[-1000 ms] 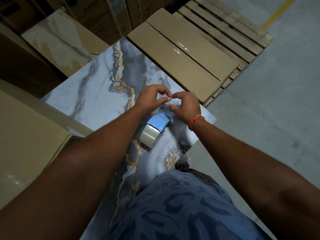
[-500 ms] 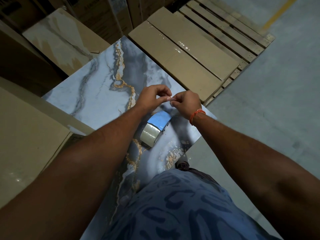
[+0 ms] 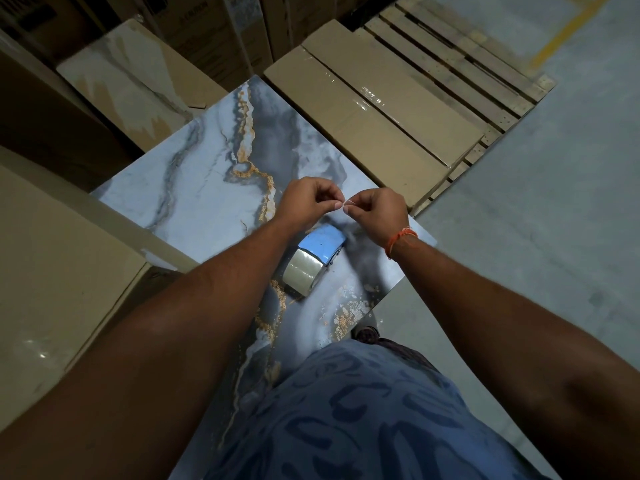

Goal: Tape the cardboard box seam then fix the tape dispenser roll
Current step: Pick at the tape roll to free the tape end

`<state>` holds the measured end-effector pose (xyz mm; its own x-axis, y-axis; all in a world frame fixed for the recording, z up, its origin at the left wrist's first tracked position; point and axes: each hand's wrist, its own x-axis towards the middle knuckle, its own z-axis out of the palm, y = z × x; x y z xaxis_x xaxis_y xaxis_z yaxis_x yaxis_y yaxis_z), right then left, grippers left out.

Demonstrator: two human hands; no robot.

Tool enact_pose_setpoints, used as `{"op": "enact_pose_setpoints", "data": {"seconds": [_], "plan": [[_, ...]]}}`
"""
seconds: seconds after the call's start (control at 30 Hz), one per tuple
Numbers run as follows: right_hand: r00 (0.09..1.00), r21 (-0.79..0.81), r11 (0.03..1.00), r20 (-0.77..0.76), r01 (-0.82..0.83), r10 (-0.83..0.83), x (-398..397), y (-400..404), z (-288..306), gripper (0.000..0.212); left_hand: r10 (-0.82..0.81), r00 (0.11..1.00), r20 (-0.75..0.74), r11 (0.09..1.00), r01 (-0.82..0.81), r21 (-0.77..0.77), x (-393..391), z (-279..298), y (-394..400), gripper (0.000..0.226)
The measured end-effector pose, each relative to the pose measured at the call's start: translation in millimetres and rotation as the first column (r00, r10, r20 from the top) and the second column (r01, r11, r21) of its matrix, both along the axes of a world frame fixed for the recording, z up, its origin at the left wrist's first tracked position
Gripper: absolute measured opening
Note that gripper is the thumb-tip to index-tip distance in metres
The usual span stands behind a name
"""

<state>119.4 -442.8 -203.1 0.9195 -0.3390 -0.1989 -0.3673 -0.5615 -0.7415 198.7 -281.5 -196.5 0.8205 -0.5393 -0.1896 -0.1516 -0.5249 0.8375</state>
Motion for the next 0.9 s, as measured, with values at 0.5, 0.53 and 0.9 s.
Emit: {"op": "enact_pose_setpoints", "data": {"seconds": [0.5,0.53,0.9], "plan": [[0.998,0.130,0.990,0.030,-0.060,0.057,-36,40,-4,0.010,0.154,0.922,-0.356,0.947,-0.035,0.318,-31,26,30,0.047],[0.996,0.122,0.989,0.034,-0.082,0.078,-38,41,-2,0.013,0.150,0.915,-0.374,0.950,-0.028,0.311,-33,29,32,0.048],[1.000,0.212,0.977,0.006,0.000,-0.001,-60,40,2,0.034,-0.015,0.990,-0.138,0.946,0.059,0.318,-64,39,37,0.063]]}}
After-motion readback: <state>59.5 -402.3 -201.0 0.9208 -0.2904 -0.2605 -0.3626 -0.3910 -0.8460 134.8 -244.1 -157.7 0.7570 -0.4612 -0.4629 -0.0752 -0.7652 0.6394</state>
